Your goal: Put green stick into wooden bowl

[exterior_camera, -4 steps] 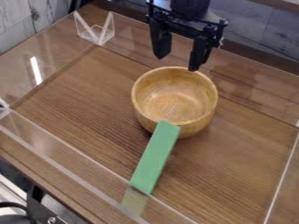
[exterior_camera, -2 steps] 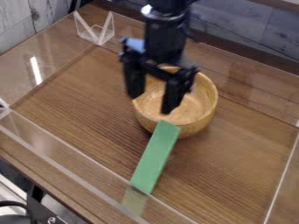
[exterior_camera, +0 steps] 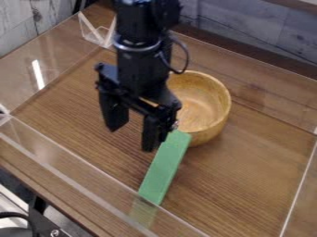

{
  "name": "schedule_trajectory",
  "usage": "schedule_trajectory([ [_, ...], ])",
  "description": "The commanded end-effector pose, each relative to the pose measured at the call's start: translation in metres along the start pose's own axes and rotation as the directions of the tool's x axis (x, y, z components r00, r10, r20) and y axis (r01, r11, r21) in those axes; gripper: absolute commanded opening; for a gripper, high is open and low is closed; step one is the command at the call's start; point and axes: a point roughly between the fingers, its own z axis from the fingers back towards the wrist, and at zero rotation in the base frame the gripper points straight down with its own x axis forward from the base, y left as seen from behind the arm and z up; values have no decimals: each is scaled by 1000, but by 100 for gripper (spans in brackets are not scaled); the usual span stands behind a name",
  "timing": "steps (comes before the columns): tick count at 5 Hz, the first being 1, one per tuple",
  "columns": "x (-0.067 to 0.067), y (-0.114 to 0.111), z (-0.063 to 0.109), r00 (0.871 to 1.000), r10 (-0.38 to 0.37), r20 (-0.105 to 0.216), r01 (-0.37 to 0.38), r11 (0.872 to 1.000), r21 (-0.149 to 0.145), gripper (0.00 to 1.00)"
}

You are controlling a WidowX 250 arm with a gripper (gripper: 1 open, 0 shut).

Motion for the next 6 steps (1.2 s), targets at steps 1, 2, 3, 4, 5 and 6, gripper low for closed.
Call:
schedule_trajectory([
  [1, 4, -7, -2, 999, -5, 48, 5, 1000, -3, 100],
  [2, 7, -15, -11, 998, 6, 68, -5, 1000, -10, 100],
  [3, 12, -22, -19, 996, 24, 82, -23, 1000, -16, 100],
  [4, 18, -26, -28, 994, 58, 94, -56, 998, -21, 100],
  [5, 25, -25, -39, 991, 76, 114, -75, 997, -14, 100],
  [6, 31, -21, -46, 987, 95, 127, -95, 995, -7, 100],
])
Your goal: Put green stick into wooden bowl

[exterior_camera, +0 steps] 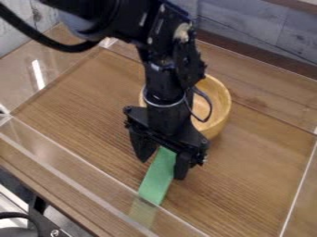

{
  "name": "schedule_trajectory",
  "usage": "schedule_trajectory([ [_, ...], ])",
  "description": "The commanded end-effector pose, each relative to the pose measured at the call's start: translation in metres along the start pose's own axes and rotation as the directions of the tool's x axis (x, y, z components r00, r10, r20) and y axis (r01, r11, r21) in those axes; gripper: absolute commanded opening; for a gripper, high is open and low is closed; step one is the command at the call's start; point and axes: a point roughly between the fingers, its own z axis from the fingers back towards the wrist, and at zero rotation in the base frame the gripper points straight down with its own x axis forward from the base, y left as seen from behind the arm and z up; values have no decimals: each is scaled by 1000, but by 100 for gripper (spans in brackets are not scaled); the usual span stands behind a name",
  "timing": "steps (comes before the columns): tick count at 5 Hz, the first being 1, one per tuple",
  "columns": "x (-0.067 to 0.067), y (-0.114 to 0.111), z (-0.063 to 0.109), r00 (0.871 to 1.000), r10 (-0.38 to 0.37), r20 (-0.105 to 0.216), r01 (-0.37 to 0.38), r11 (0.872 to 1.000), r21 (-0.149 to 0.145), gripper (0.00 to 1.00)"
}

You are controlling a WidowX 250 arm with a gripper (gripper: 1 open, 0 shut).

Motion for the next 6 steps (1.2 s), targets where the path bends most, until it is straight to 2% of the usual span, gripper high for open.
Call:
schedule_trajectory([
  [1, 5, 5, 4, 999, 22, 23, -22, 1000, 1, 100],
  [6, 7, 6, 4, 998, 64, 19, -64, 998, -8, 100],
])
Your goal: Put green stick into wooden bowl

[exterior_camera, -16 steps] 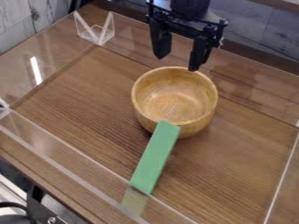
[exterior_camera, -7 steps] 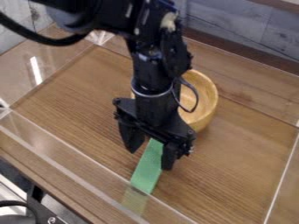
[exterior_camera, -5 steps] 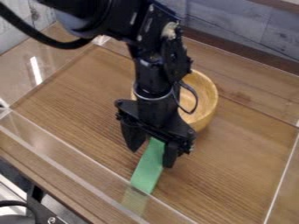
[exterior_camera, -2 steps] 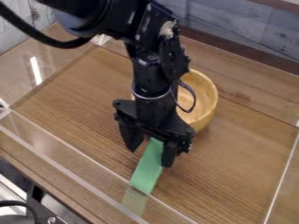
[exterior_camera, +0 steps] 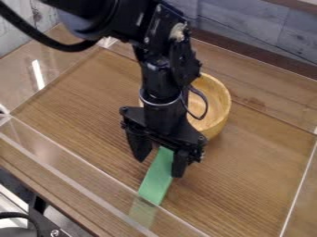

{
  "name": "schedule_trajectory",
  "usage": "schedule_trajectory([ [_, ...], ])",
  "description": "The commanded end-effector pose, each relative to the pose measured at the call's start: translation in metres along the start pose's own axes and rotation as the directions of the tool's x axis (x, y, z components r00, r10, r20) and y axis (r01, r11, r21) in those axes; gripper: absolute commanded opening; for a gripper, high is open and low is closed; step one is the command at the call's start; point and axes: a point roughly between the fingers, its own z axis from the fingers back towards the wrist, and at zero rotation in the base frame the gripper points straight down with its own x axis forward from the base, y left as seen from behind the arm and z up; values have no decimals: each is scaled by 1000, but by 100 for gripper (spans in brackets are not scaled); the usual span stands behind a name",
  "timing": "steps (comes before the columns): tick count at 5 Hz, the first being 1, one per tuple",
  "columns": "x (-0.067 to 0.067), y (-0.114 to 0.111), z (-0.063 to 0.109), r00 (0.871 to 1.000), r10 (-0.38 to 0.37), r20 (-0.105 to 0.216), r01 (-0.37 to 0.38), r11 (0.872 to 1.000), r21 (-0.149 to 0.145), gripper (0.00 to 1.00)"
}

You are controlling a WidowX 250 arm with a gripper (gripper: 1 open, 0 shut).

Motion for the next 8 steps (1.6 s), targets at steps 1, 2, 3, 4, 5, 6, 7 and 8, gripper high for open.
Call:
schedule_trajectory([
  [1, 8, 0, 6, 999, 15, 33, -15, 1000, -7, 100],
  [2, 9, 0, 6, 999, 22, 35, -22, 1000, -9, 100],
  [3, 10, 0, 6, 999, 28, 36, -27, 1000, -11, 100],
  [4, 11, 0, 7, 999, 33, 39, -33, 999, -13, 100],
  [5, 10, 1, -1, 999, 37, 38, -37, 999, 1, 100],
  [6, 9, 1, -8, 999, 39, 36, -40, 999, 15, 100],
  [7, 8, 1, -16, 998, 42, 35, -43, 999, 27, 100],
  [8, 8, 1, -22, 998, 47, 33, -48, 998, 35, 100],
])
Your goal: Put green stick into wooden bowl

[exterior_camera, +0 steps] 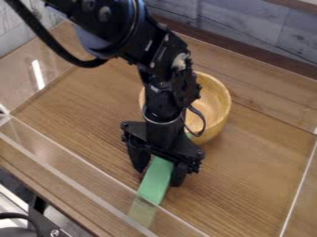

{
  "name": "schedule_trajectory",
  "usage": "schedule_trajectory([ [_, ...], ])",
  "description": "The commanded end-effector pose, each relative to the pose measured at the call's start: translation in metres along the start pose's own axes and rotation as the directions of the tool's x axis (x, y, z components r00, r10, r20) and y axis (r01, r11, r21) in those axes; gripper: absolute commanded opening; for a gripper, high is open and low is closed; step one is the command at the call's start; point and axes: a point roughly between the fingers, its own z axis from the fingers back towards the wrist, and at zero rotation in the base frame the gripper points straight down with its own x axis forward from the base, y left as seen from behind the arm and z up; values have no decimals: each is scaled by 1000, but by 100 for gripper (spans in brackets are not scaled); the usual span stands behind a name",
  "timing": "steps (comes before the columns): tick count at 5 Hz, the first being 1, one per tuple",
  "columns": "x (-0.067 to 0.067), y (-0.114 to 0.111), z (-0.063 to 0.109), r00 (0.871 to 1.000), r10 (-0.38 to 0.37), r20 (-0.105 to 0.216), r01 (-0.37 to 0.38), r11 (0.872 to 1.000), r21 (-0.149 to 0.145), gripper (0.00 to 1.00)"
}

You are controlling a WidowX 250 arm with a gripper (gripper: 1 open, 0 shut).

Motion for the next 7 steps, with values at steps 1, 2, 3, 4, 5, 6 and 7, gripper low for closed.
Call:
schedule_trajectory([
  [1, 5, -1, 1, 1000, 2, 27, -2, 1000, 1, 0],
  [2, 5, 0, 3, 1000, 7, 25, -7, 1000, -2, 0],
  [3, 6, 1, 7, 1000, 14, 20, -14, 1000, -6, 0],
  [4, 7, 2, 12, 1000, 21, 16, -20, 1000, -11, 0],
  [5, 8, 3, 16, 1000, 27, 13, -27, 999, -17, 0],
  [6, 10, 4, 24, 999, 38, 12, -37, 999, -26, 0],
  [7, 12, 5, 33, 999, 46, 12, -46, 998, -35, 0],
])
